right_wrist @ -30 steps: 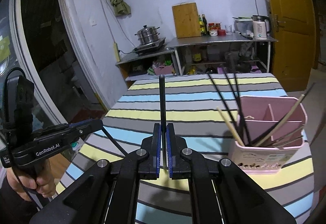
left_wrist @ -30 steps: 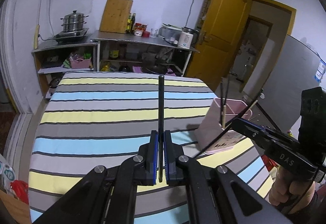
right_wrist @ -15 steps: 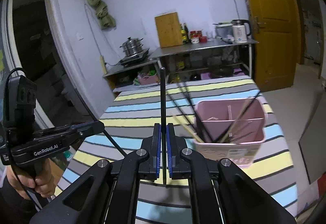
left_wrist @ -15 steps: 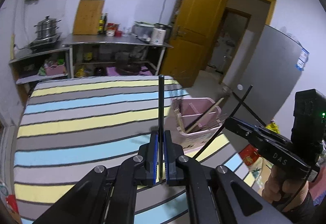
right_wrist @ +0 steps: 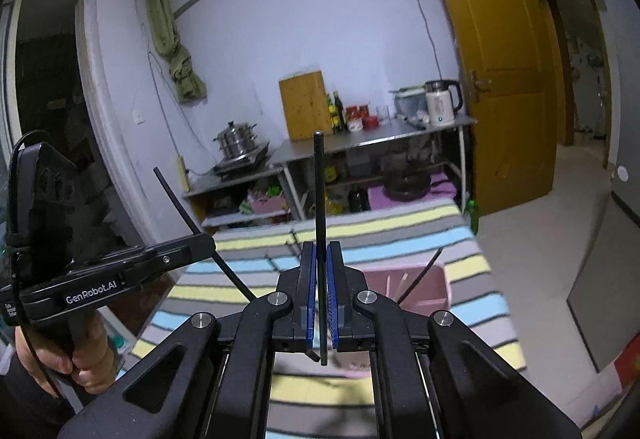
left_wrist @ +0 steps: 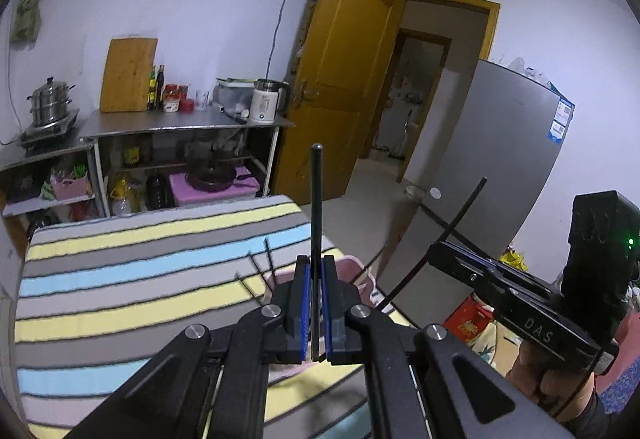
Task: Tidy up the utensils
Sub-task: 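Lower both black chopsticks into the caddy and open both grippers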
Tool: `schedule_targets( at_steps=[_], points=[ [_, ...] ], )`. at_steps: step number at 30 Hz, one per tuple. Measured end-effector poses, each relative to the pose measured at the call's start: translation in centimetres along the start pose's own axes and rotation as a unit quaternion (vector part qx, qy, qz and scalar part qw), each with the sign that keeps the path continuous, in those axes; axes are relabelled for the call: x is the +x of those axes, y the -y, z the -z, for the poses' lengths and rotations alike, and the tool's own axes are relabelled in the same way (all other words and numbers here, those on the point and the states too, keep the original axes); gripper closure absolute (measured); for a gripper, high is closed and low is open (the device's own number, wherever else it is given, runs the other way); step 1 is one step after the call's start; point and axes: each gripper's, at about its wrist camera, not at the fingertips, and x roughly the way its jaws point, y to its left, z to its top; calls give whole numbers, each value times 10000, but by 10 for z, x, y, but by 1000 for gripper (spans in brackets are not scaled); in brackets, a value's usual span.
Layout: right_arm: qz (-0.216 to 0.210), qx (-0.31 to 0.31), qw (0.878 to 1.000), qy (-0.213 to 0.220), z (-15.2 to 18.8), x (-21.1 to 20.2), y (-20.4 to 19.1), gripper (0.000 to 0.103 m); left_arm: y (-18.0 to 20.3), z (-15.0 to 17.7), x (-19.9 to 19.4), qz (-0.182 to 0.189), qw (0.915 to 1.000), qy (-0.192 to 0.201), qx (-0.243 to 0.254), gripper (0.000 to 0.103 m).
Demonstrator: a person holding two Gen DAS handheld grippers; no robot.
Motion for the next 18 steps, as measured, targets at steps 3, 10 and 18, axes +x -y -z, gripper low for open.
schedule_targets(
  at_steps=[3,10,18],
  points=[
    [81,-3,9999,85,-8,4,5,98,2,-9,10,-28,10000,33,57,98],
    [217,36,9997,66,-9,22,19,98,-5,-15,49,-100,9998,-142,64,98],
    [317,87,9994,-68,1,42,33,98,-14,-1,83,-174,9992,-337,107,98]
  ],
)
